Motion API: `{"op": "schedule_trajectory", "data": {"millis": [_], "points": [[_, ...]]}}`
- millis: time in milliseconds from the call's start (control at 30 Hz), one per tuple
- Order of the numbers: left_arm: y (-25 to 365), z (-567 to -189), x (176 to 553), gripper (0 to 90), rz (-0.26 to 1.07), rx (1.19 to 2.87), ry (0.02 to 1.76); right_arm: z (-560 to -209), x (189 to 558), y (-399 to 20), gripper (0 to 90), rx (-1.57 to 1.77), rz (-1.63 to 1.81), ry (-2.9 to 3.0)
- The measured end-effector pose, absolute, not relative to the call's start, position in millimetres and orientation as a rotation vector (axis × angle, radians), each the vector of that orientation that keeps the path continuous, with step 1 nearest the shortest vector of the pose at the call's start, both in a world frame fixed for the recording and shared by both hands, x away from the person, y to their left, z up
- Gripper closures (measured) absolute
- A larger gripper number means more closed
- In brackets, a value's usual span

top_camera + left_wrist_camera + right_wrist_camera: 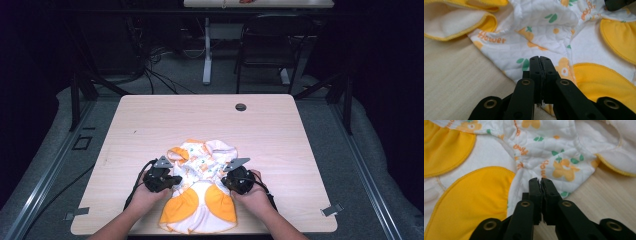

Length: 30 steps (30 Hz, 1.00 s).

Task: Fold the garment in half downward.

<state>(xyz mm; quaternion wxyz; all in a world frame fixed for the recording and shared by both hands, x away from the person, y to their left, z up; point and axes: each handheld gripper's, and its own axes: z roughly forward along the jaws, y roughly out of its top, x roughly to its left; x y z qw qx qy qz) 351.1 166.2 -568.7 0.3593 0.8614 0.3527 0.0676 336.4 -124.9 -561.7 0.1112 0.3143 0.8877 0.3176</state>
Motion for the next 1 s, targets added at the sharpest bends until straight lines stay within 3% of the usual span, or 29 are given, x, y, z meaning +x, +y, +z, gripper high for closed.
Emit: {"op": "schedule_trajectory", "data": {"millis": [200, 467, 733, 867, 1000], "points": [[162.3, -553.3, 364.2, 82.8, 0.200, 2.223, 0.882, -548.2, 347.0, -121.0, 78.7, 0.929, 0.959, 2.557], [158.9, -539.1, 386.9, 72.1, 0.223, 2.217, 0.909, -538.4, 372.3, -112.4, 81.1, 0.949, 0.951, 2.579], [160.9, -528.2, 408.5, 59.3, 0.235, 2.162, 0.949, -528.9, 397.1, -108.2, 65.7, 0.982, 0.928, 2.576], [163.1, -527.5, 419.3, 59.1, 0.232, 2.164, 0.962, -526.9, 410.2, -106.3, 61.1, 1.035, 0.929, 2.551], [162.1, -529.0, 429.6, 60.7, 0.231, 2.173, 0.972, -524.0, 421.4, -104.0, 66.7, 1.001, 0.863, 2.554]]}}
